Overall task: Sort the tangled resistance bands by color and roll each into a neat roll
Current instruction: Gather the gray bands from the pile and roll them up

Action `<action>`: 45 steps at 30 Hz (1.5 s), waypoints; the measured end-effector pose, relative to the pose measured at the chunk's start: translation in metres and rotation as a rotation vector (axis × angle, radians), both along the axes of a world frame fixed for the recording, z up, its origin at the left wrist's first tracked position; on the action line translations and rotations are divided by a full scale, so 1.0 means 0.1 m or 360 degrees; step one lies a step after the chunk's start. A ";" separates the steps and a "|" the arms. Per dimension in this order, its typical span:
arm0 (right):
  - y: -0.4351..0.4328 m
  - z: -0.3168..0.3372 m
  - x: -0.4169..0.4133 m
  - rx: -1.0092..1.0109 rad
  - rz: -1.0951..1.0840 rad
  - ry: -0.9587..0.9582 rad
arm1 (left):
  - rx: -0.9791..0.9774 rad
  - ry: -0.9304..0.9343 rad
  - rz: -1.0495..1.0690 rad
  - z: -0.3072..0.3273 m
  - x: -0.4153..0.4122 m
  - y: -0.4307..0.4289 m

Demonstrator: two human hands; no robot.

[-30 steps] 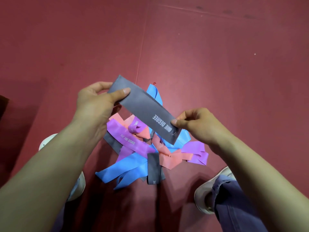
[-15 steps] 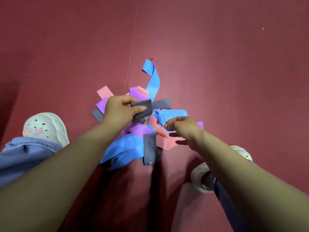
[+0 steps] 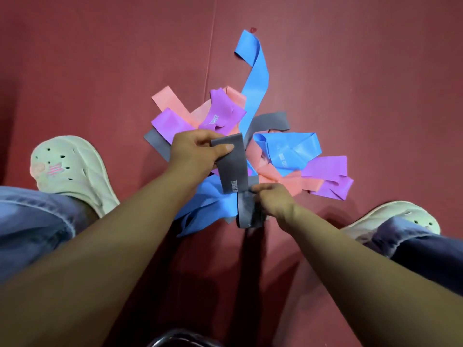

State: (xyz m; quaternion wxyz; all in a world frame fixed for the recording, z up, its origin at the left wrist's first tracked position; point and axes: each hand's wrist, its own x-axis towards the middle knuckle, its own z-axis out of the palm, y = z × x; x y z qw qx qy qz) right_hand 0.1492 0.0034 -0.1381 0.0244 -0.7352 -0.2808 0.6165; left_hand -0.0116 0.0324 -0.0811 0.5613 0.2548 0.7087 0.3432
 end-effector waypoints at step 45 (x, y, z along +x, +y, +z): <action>0.89 2.63 -0.22 0.1453 0.0343 0.0169 | 0.0301 -0.0390 0.0305 1.80 -0.17 0.43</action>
